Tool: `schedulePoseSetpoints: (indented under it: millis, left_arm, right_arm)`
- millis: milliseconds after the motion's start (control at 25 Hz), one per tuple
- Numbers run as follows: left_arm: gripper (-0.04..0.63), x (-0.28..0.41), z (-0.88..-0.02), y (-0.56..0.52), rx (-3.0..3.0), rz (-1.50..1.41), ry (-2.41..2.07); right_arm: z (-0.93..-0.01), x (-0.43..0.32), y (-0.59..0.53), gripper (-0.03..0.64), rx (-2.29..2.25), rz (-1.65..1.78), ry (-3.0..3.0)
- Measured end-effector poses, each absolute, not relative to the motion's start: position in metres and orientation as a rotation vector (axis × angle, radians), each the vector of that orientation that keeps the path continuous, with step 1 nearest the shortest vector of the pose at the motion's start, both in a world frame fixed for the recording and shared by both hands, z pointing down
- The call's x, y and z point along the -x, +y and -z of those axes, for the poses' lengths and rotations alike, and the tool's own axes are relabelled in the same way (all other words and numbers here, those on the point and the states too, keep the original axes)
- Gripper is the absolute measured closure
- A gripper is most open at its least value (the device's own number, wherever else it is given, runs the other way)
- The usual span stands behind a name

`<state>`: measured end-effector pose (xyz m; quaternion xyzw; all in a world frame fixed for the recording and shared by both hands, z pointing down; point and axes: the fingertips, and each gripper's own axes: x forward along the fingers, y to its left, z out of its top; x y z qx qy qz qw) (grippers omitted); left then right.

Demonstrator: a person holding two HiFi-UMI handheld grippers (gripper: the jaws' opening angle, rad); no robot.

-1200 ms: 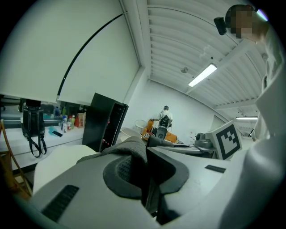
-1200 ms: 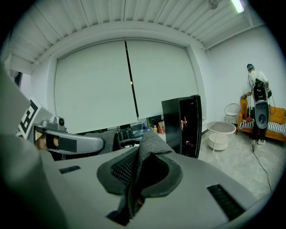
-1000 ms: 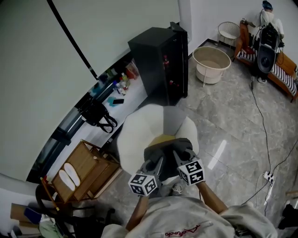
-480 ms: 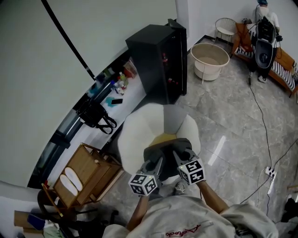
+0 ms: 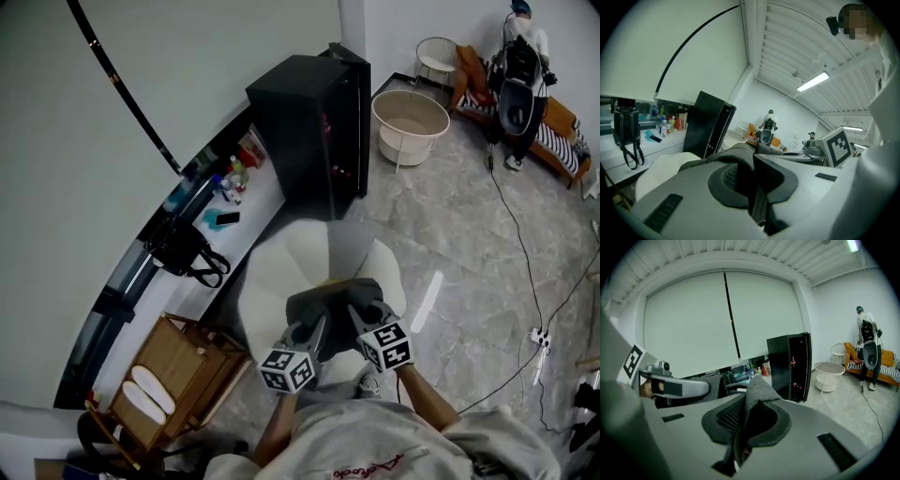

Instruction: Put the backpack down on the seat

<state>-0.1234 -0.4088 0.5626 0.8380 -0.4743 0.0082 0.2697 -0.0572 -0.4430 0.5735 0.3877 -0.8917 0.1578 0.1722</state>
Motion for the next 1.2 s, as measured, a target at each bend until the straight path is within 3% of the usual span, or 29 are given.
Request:
schedulePoseSetpoints:
  millis: [520,1200]
  left_arm:
    - [0.541,0.172,-0.576,-0.446,-2.277,-0.070,-1.222]
    - [0.541,0.175,-0.674,-0.418,-2.047,-0.123,-1.168]
  right_arm:
    - [-0.590,0.101,-0.470,0.568,-1.112,-0.482,-2.495]
    - [-0.686,0.104,-0.443,0.569,-0.977,-0.675,-2.355]
